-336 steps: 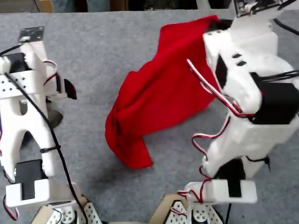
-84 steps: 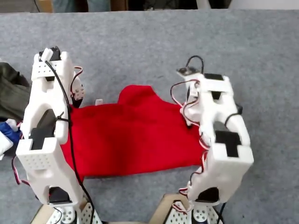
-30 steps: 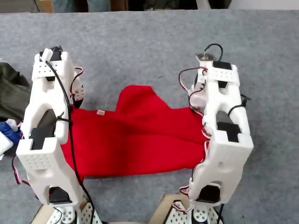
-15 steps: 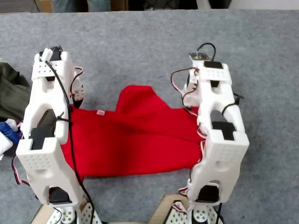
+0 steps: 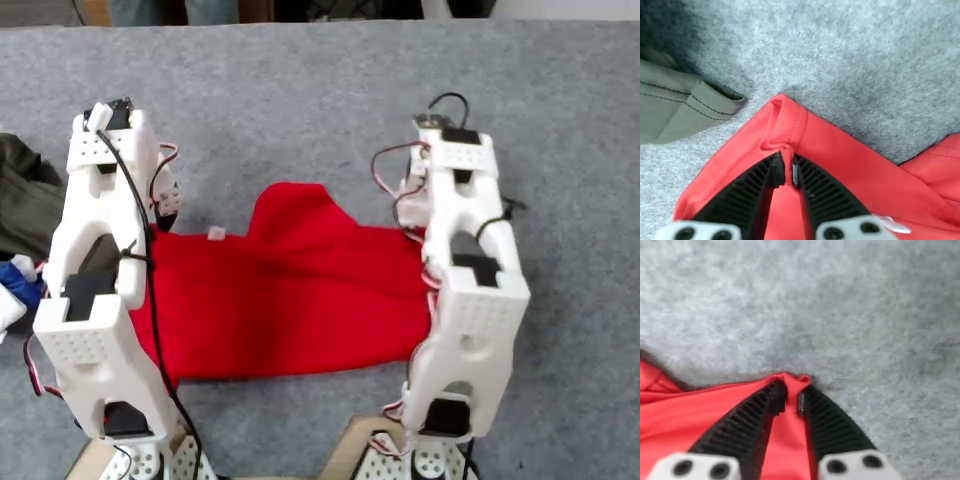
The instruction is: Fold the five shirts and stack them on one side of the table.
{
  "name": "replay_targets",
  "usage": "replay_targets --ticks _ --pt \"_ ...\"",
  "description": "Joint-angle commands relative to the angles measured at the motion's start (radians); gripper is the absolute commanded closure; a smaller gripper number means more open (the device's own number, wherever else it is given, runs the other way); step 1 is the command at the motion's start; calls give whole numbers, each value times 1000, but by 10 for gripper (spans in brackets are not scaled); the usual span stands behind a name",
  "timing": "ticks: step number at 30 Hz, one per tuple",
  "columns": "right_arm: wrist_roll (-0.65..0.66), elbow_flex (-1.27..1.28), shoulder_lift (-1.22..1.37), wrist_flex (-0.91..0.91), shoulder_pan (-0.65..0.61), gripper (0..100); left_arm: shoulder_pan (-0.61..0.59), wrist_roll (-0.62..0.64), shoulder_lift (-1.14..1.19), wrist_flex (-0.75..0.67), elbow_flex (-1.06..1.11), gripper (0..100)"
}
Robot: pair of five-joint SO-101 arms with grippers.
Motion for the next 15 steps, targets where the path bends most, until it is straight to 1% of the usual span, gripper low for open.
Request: replay_targets --ticks 1,6,9,12,15 --pt "-6 -4 -10 9 -12 985 5 -8 -55 0 -10 970" --pt "-6 -2 -104 21 -5 985 5 -11 -57 -5 -19 970" --pt "-6 1 -211 23 14 985 7 -11 -57 2 -85 970" --pt "-5 4 -361 23 40 985 8 -18 -57 38 -209 970" --pt "2 -2 -545 18 74 985 25 -77 -57 118 -378 970"
